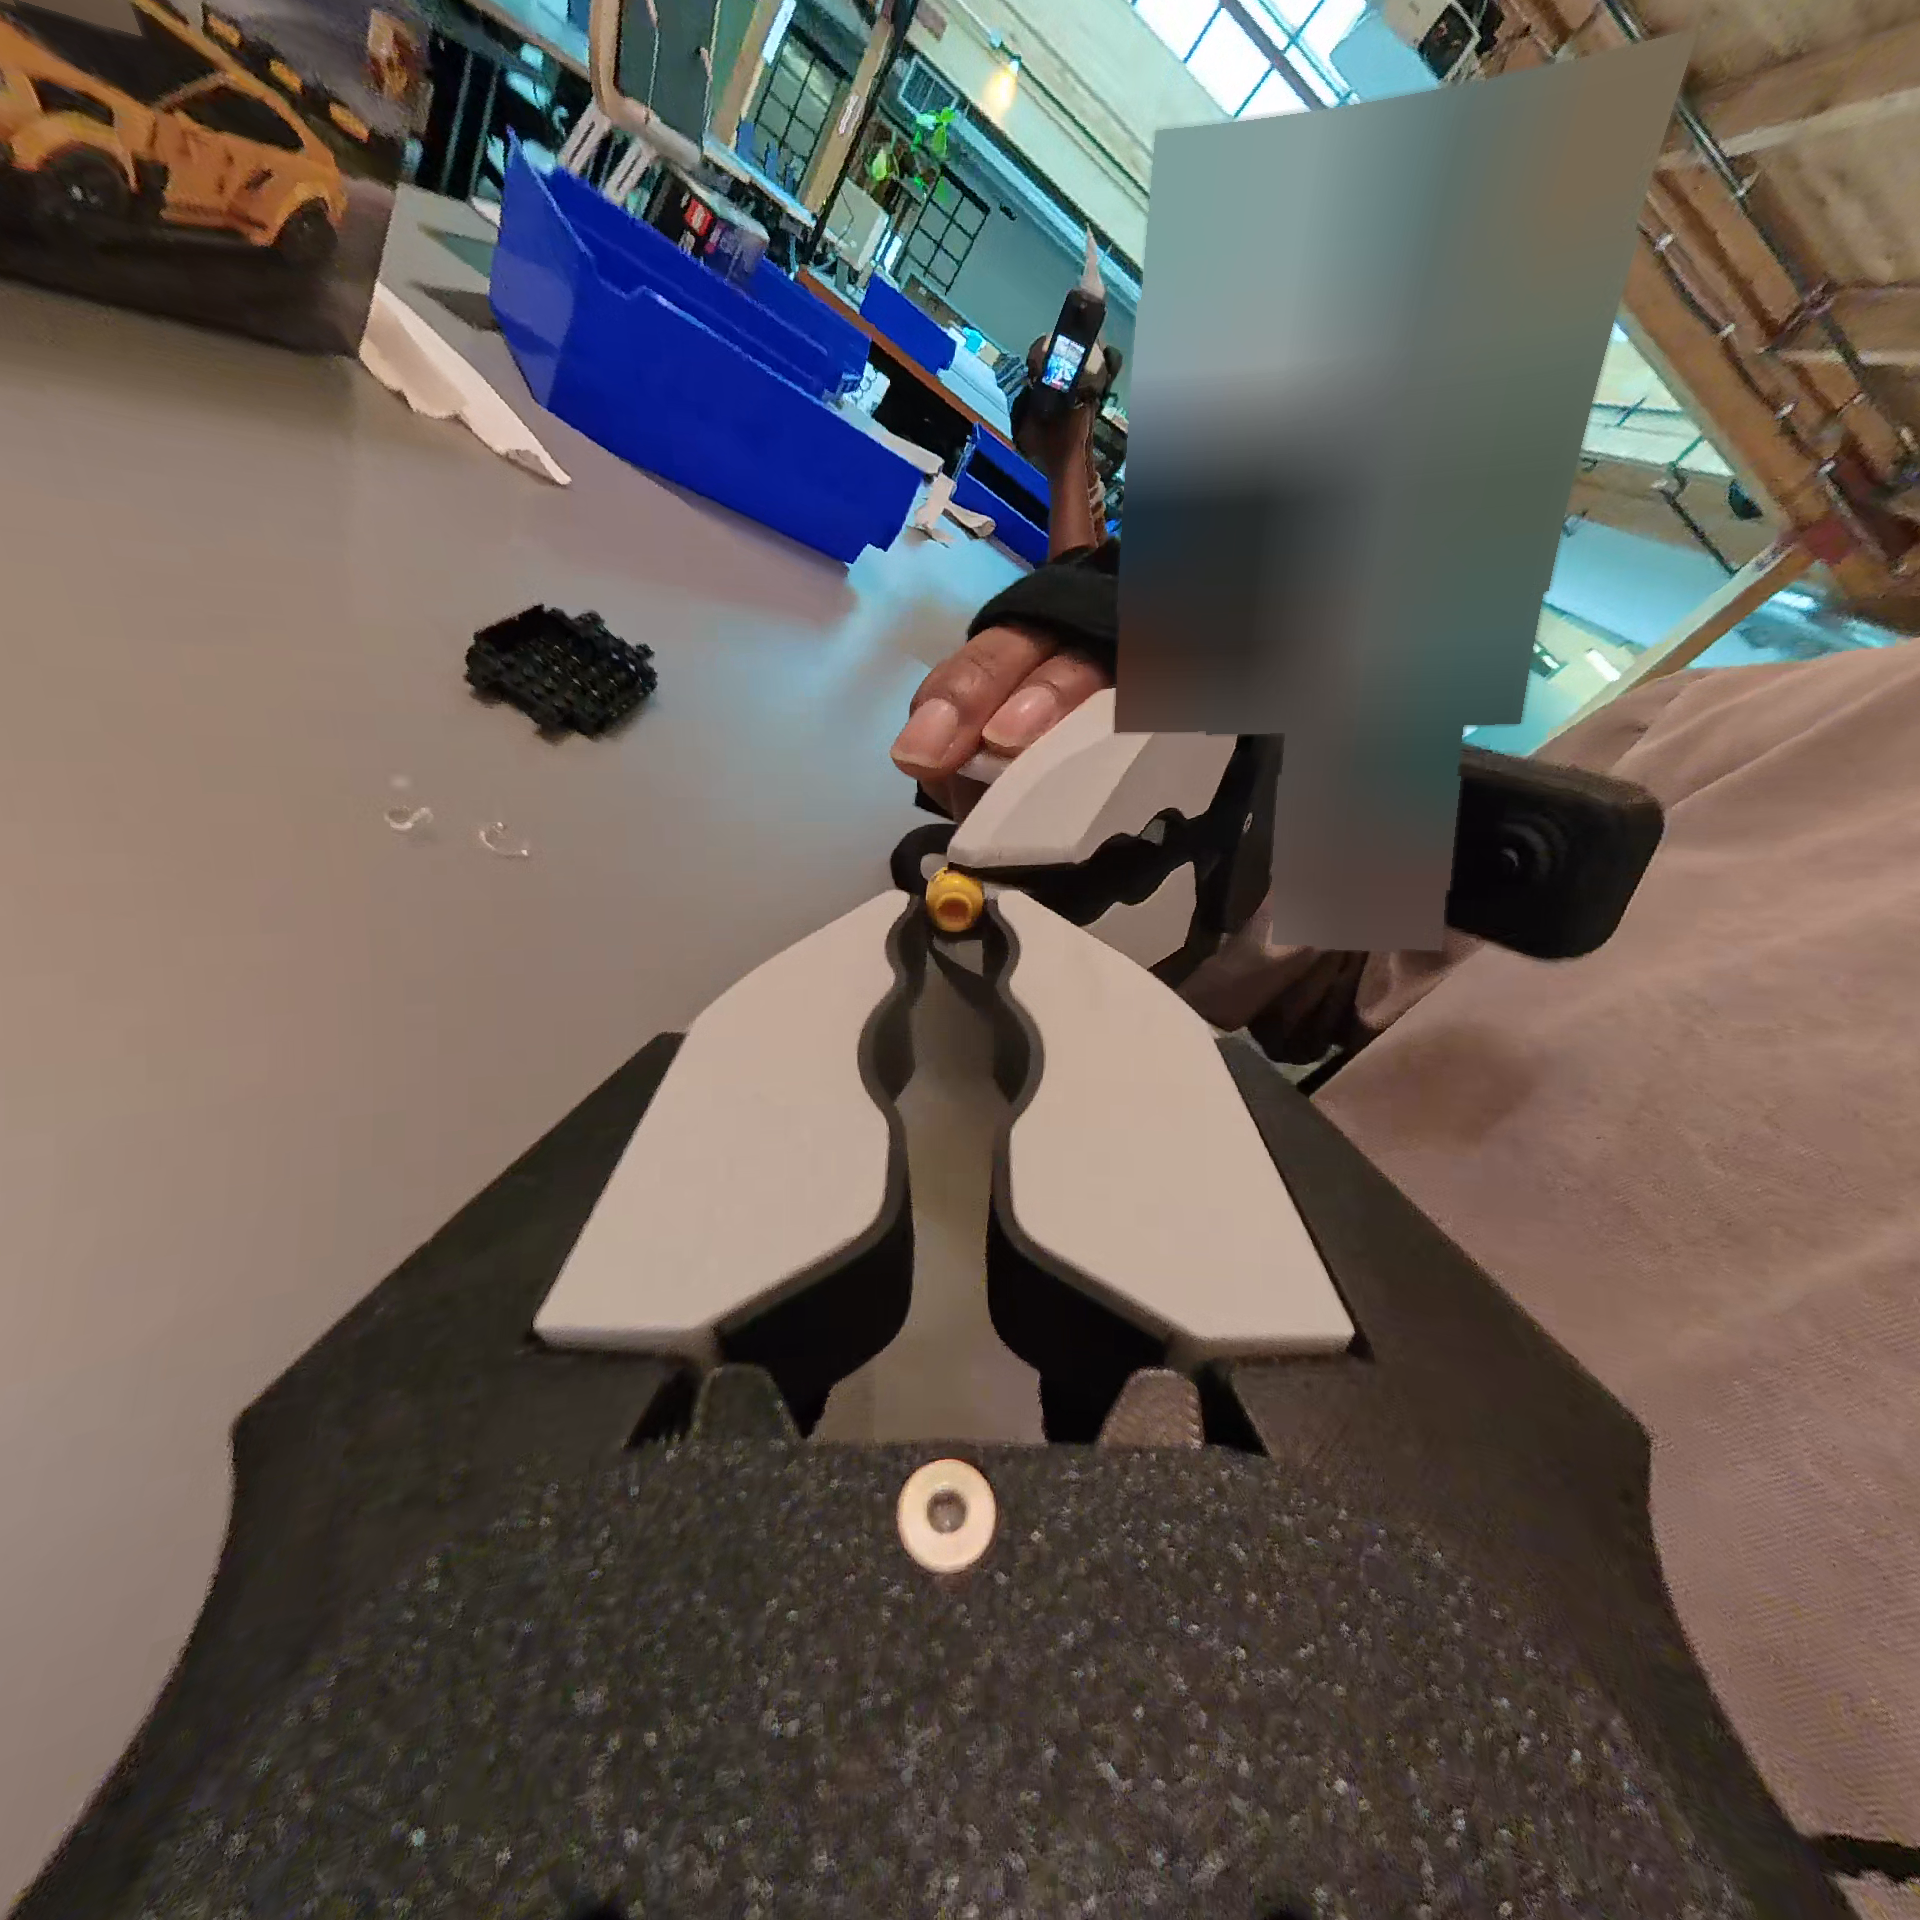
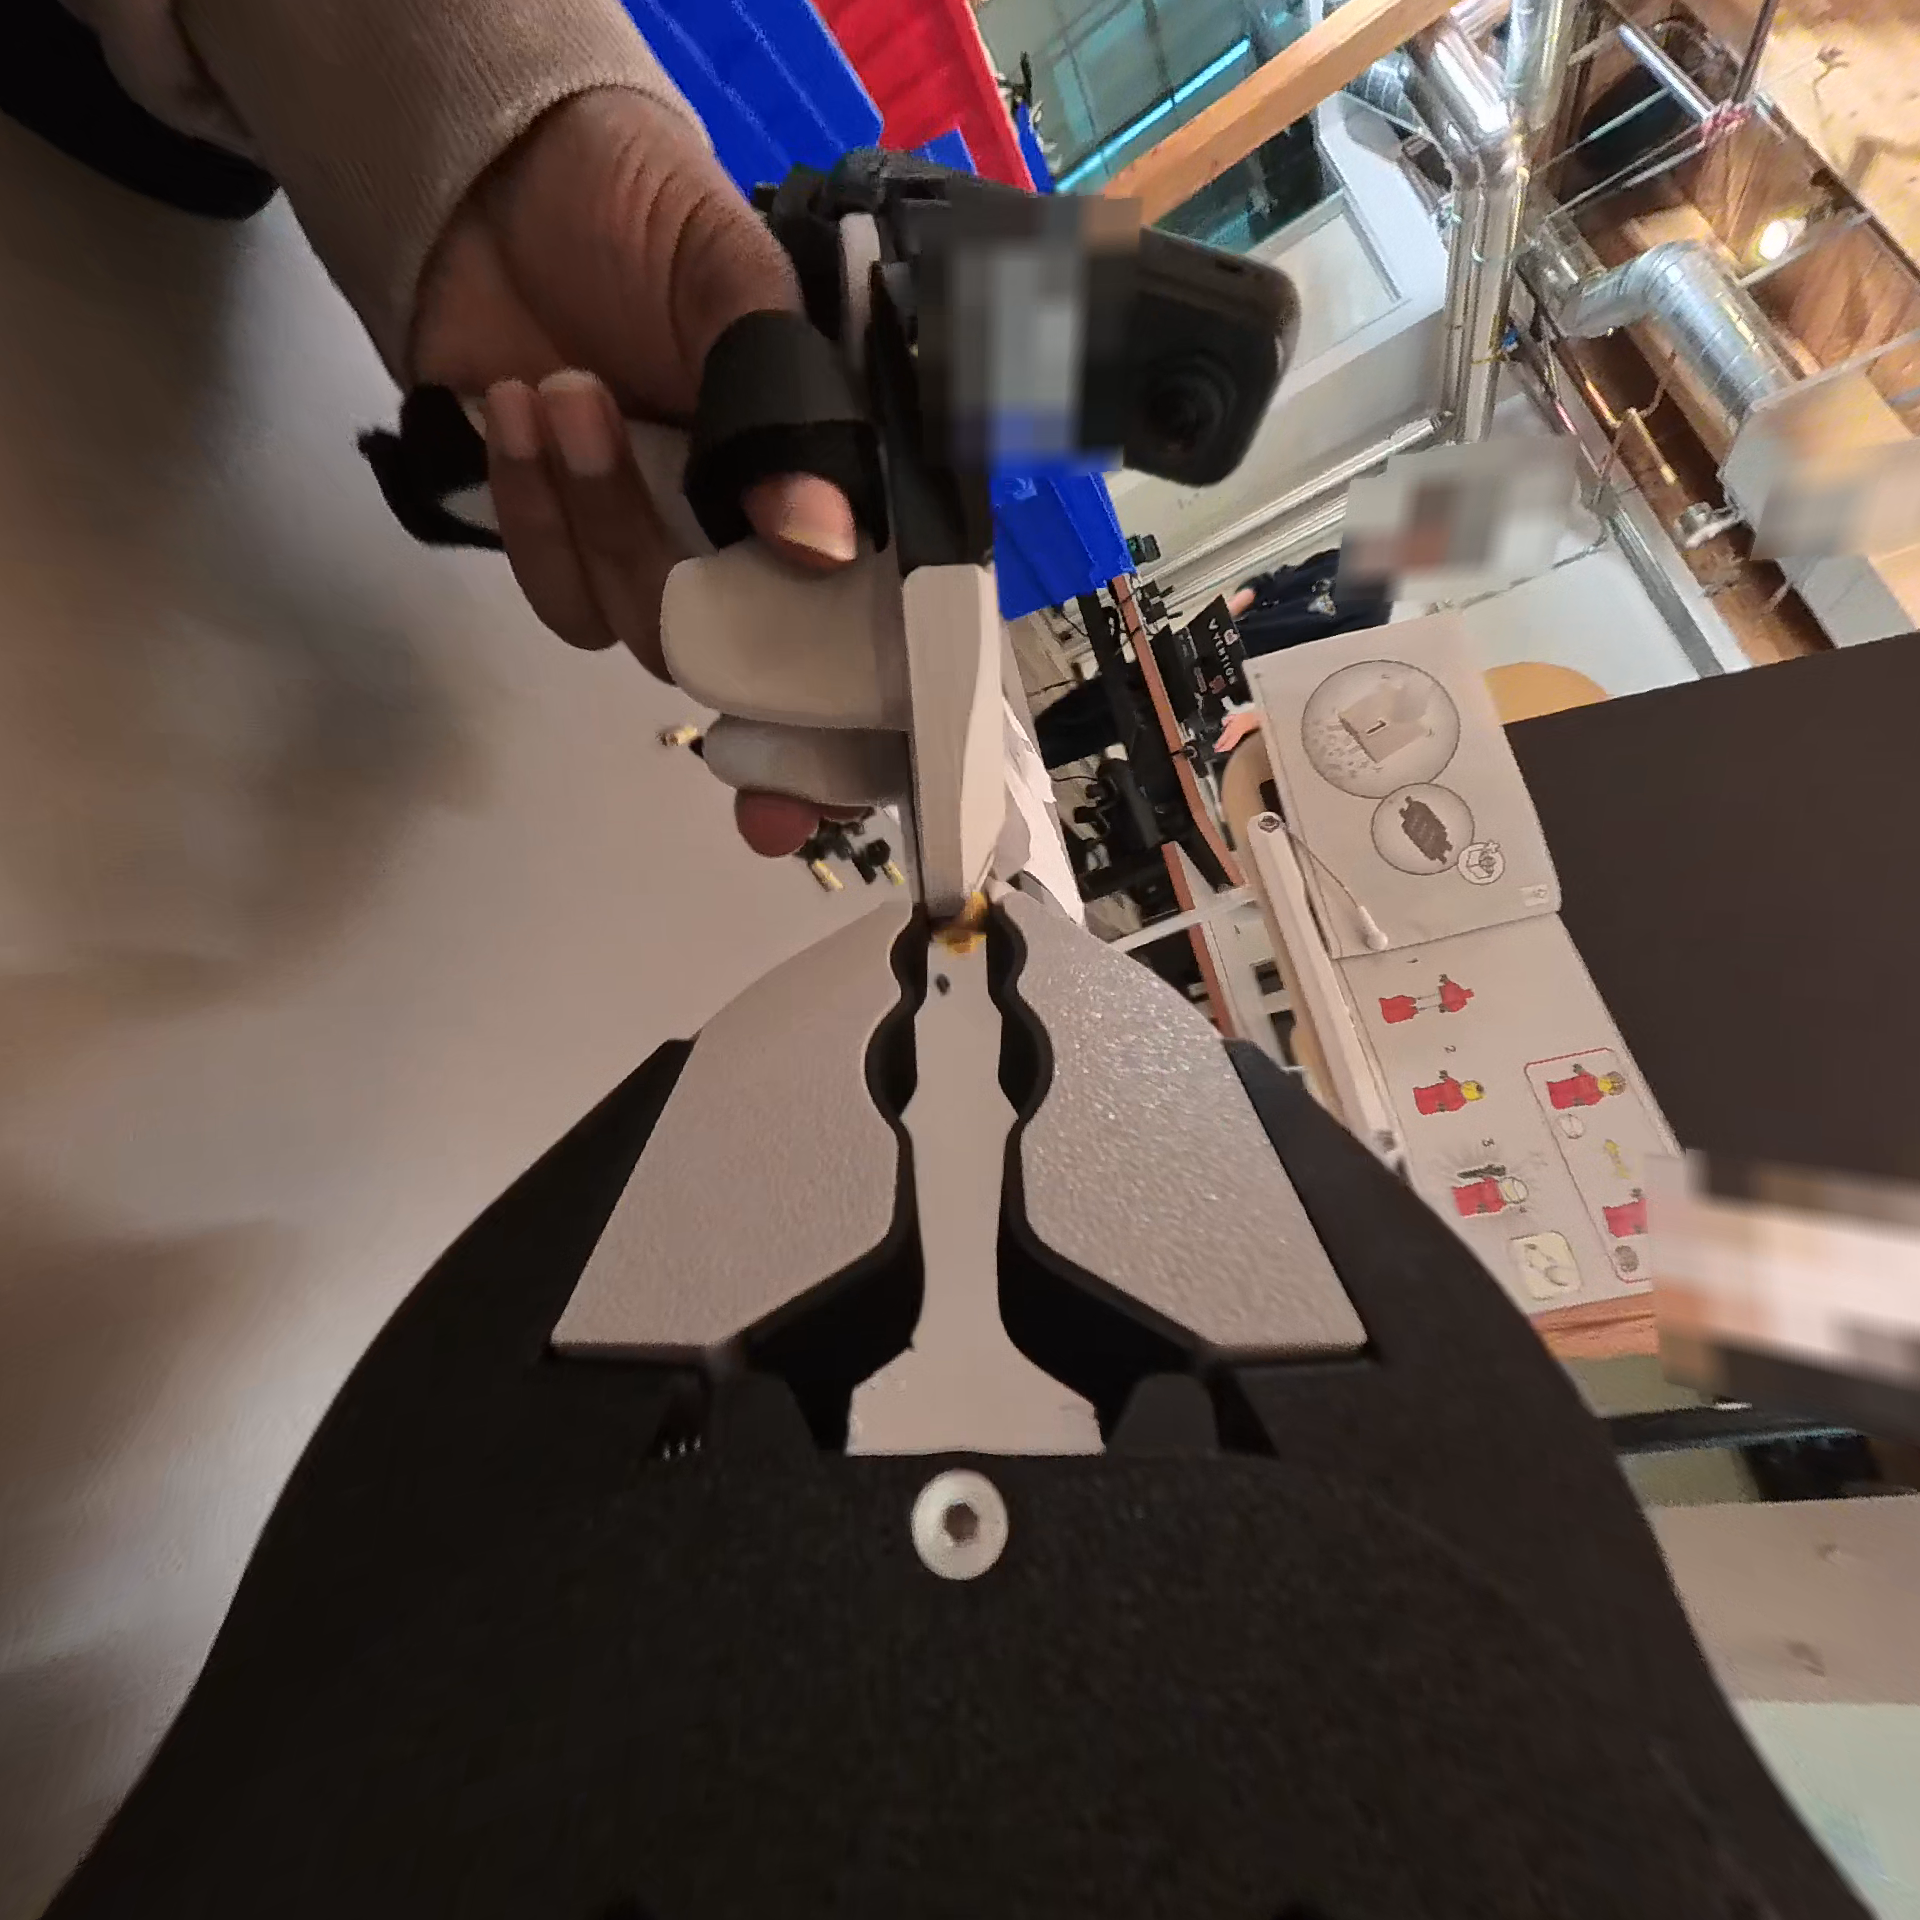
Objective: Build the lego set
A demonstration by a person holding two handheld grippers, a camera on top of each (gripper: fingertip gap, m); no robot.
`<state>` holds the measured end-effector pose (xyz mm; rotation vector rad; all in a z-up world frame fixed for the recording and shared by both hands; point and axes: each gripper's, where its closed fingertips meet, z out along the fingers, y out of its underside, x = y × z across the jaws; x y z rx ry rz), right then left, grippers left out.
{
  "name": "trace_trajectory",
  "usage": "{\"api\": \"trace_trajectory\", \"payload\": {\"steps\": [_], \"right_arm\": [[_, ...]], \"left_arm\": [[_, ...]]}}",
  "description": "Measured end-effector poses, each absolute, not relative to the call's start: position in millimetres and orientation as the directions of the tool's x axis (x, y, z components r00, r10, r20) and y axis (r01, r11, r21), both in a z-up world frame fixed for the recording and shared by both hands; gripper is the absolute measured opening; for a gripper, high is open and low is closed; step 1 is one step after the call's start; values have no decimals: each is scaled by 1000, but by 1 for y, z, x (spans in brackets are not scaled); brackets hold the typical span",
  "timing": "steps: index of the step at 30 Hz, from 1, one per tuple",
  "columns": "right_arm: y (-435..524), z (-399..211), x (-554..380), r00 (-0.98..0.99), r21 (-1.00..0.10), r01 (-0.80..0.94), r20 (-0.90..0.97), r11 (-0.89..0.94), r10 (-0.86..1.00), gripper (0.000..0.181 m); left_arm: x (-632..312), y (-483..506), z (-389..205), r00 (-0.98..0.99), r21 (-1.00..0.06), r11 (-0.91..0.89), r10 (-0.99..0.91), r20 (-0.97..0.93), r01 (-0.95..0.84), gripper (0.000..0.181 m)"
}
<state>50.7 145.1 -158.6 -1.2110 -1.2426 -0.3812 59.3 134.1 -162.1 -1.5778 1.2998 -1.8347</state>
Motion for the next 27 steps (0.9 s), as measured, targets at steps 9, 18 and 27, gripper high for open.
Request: {"api": "trace_trajectory", "payload": {"steps": [9,18,27], "right_arm": [[134,-132,62,481,-948,-104,-312,-300,819,24],[134,-143,45,210,-717,-252,-696,-649,687,21],[136,-138,45,141,-641,-306,-762,-704,633,10]], "left_arm": [[55,137,-154,-164,-982,173,-974,-159,-75,9],[54,135,-141,44,-810,586,-808,-587,-34,9],[55,134,-142,86,-725,687,-720,-689,-57,9]]}}
